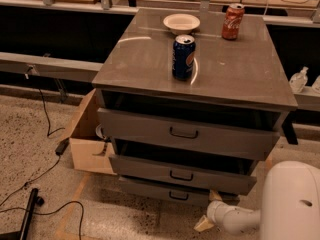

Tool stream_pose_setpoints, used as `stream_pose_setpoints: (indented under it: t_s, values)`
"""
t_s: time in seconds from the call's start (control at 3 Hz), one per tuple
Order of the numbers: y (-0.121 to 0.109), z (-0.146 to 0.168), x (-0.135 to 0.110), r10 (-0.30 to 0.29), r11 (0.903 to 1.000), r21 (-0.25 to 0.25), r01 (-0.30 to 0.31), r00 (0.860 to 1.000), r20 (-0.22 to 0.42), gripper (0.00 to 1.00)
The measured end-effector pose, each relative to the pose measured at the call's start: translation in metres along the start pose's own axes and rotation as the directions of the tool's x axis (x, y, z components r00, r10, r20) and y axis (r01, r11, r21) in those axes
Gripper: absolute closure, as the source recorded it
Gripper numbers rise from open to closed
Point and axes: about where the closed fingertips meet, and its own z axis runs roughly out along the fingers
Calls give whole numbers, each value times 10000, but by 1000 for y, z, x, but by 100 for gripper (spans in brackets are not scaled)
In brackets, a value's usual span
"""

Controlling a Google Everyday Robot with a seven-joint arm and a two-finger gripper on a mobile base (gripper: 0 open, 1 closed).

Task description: Open bottom drawer

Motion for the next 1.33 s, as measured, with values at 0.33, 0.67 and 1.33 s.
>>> stream_pose_setpoints:
  t_s: [0.33,0.67,1.33]
  values:
    - [-9,14,4,-119,9999,-78,117,9998,-187,0]
    - [-17,27,2,-380,9989,-277,372,9988,-303,0]
    - [-26,41,8,-432,9964,-765,370,9959,-801,0]
